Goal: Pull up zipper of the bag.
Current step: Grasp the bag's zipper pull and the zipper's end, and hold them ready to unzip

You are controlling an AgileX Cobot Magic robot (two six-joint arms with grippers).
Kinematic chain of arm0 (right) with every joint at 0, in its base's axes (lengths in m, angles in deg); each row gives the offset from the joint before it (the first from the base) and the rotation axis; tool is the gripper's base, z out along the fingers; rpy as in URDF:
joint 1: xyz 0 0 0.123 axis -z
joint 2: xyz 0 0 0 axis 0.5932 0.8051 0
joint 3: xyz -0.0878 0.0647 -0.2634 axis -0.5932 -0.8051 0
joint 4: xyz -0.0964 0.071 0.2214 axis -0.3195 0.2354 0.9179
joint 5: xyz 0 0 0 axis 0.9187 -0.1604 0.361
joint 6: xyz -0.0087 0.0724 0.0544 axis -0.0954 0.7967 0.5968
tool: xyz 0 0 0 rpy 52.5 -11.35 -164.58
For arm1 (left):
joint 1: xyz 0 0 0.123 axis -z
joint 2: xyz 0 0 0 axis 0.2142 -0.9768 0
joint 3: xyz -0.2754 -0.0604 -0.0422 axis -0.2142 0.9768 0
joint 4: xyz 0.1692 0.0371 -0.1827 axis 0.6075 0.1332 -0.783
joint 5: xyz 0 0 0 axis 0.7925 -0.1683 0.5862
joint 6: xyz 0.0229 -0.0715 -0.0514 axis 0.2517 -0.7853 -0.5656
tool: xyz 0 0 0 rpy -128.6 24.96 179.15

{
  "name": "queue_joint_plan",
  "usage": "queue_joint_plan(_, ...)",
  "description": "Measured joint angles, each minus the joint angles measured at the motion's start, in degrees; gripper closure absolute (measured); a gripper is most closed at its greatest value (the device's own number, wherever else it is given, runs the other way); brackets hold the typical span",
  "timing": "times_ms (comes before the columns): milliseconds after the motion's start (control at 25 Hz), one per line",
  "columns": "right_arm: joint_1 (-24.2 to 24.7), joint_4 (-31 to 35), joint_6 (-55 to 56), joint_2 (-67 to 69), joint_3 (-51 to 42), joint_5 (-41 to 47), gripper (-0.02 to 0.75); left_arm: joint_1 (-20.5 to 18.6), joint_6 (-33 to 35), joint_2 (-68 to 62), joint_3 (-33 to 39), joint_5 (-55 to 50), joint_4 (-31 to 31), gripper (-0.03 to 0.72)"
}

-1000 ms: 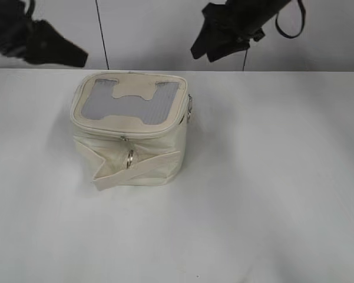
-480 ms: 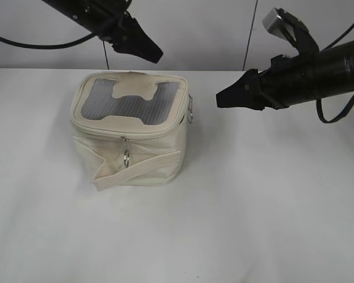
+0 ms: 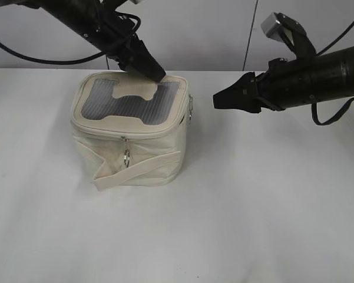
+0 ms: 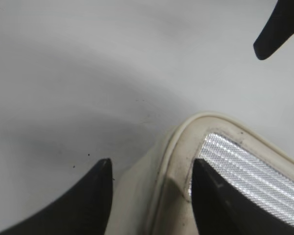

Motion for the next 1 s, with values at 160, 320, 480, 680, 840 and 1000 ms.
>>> queue_joint_plan(160, 0.0, 0.2, -0.1, 1.8, 0.0, -0.1, 0.263, 0.5, -0.8, -1.0, 0.0, 0.0, 0.3, 0.335)
queue_joint_plan(320, 0.0, 0.2, -1.1, 2.4, -0.1, -0.6, 0.263, 1.6, -0.9, -1.3, -0.4, -0.4, 1.7, 0.582)
queue_joint_plan(480, 0.0, 0.5, -3.3, 2.4, -0.1, -2.6, 0.263, 1.9, -4.2, -1.6, -0.4, 0.7, 1.4, 0.649)
queue_joint_plan(680, 0.0, 3.2, -7.2, 2.9, -0.1, -5.2, 0.263, 2.1, -9.4, -1.6, -0.4, 3.1, 1.5, 0.65)
queue_joint_plan(840, -1.0, 4.4, -8.3, 5.0, -0.1, -5.5, 0.263, 2.1, -13.0, -1.7, -0.4, 5.3, 1.5, 0.65)
queue_joint_plan(1000, -4.1, 8.7, -13.0, 7.2, -0.1, -7.2, 0.263, 2.1, -14.2, -1.7, -0.4, 6.1, 1.4, 0.65)
